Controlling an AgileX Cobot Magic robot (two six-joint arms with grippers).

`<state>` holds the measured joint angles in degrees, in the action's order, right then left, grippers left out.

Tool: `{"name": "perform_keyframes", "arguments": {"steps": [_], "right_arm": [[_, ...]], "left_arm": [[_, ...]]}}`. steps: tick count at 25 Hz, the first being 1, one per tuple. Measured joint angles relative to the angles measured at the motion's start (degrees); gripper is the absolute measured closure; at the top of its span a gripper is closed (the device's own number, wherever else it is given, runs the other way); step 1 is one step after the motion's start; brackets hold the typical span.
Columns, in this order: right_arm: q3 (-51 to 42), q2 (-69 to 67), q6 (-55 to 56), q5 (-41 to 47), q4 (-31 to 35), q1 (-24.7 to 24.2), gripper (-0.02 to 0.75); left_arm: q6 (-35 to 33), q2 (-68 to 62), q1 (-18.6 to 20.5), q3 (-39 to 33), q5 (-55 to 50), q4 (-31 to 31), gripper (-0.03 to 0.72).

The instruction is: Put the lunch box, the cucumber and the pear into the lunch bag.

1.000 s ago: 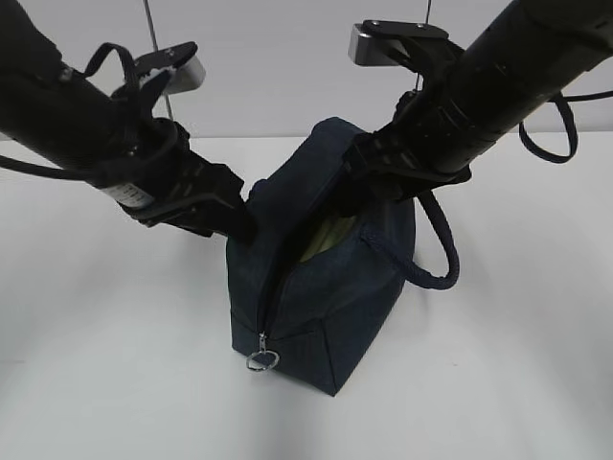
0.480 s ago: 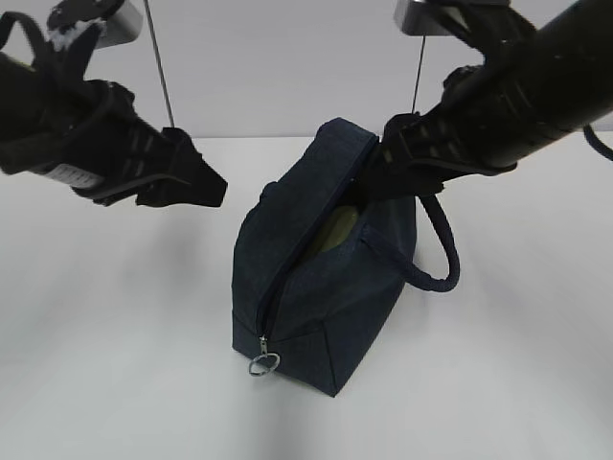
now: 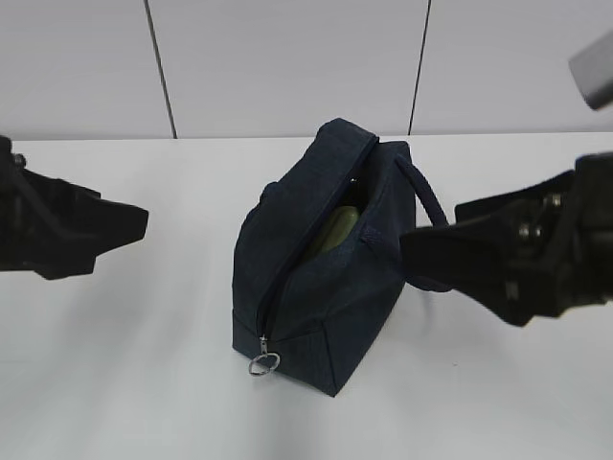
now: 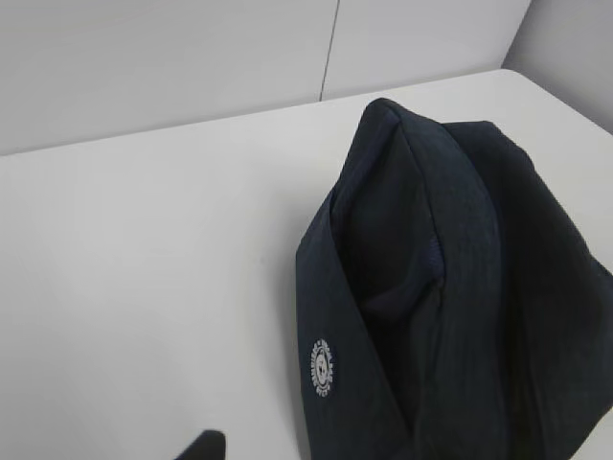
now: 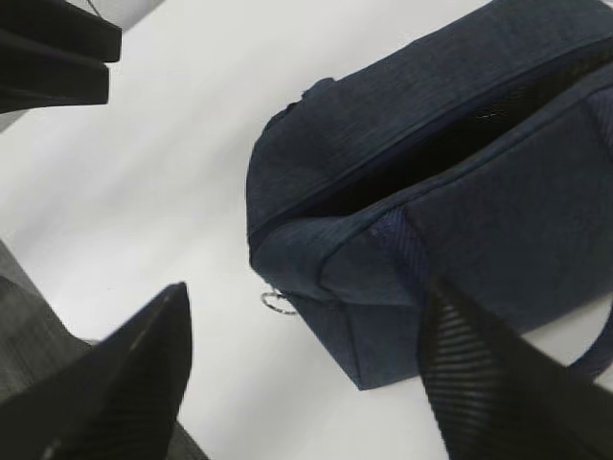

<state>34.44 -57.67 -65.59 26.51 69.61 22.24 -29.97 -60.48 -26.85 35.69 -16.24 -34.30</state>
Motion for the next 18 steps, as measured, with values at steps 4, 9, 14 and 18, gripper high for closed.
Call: {"name": "perform_keyframes", "arguments": {"steps": [4,9,14,18], "right_arm": [[-7.8,0.8,-19.7,0.9,19.9,0.0,0.177],[-11.5,-2.3,-31.0,9.1,30.9,0.0,0.177],[-11.5,-9.2,-31.1,15.8,31.8,0.0,0.195],[-11.5,-13.2,-31.1,20.2,31.8,0.0,0.272]], "left_arm": [[-0.2,2.1,-0.3,-2.4,0.1,0.0,0.32],[-0.2,2.3,-0.3,-2.5,0.0,-0.2,0.322],[-0.2,2.4,-0.3,-2.5,-0.8,-0.3,0.329],[-0.2,2.4,-0.3,-2.5,-1.7,-0.3,0.332]]}}
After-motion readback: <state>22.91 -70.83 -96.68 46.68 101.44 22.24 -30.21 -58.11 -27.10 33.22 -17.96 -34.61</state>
